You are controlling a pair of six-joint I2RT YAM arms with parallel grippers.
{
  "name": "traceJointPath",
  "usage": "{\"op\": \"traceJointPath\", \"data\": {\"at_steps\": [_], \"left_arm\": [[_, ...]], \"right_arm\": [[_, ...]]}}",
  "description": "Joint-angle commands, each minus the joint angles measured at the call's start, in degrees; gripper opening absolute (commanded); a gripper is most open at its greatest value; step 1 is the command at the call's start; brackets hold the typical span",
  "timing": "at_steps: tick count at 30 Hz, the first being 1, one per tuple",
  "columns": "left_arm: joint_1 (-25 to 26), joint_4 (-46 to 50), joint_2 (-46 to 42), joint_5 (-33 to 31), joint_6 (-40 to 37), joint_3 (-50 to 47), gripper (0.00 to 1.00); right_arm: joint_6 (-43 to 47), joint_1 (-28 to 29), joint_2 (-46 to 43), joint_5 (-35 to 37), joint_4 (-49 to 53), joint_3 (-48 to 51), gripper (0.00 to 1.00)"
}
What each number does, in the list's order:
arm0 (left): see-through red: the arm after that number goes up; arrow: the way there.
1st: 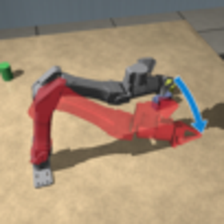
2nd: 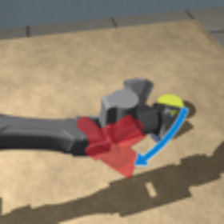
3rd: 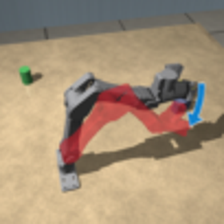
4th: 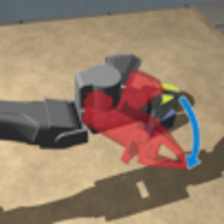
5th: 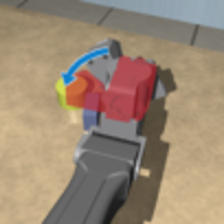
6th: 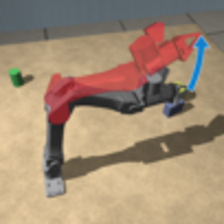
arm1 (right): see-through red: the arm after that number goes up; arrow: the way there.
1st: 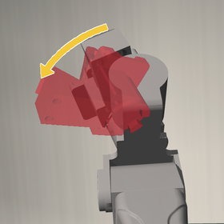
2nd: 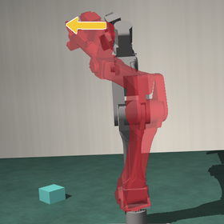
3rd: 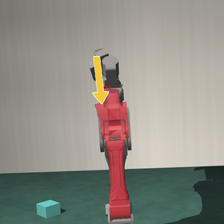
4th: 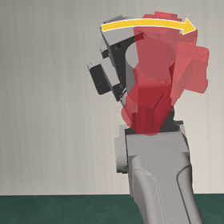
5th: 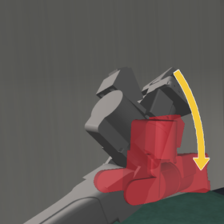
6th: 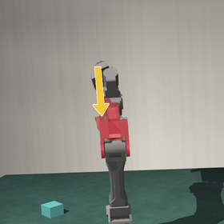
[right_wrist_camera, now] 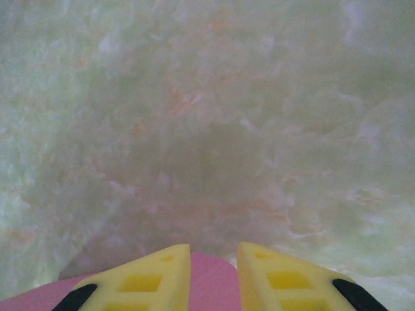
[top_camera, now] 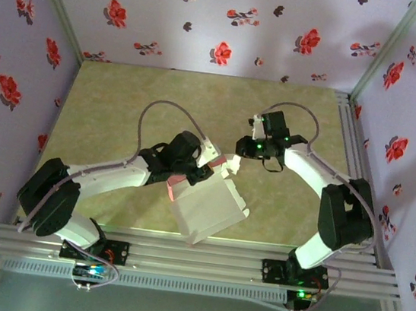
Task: Fold the paper box
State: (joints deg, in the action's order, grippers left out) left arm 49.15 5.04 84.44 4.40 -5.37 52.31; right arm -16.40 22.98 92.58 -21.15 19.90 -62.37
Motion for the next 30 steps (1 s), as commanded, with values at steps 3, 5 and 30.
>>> {"op": "traceJointPath", "data": {"at_steps": [3,5,30], "left_arm": [[-1.06,0.76,0.71,1.96,-1.14,2.08,0.31],[-1.42,0.98,0.79,2.39,-1.23,2.35,0.31],[-5.92,6.90,5.94,13.09,-0.61,7.34,0.31]], "right_arm": [[2.35,-0.13,-0.64,-5.56,-1.59,3.22,0.24],[3.09,-0.13,-1.07,-7.60,-2.98,4.90,0.24],[1.14,-0.03,-6.38,-17.00,-23.63,21.16,0.31]]}}
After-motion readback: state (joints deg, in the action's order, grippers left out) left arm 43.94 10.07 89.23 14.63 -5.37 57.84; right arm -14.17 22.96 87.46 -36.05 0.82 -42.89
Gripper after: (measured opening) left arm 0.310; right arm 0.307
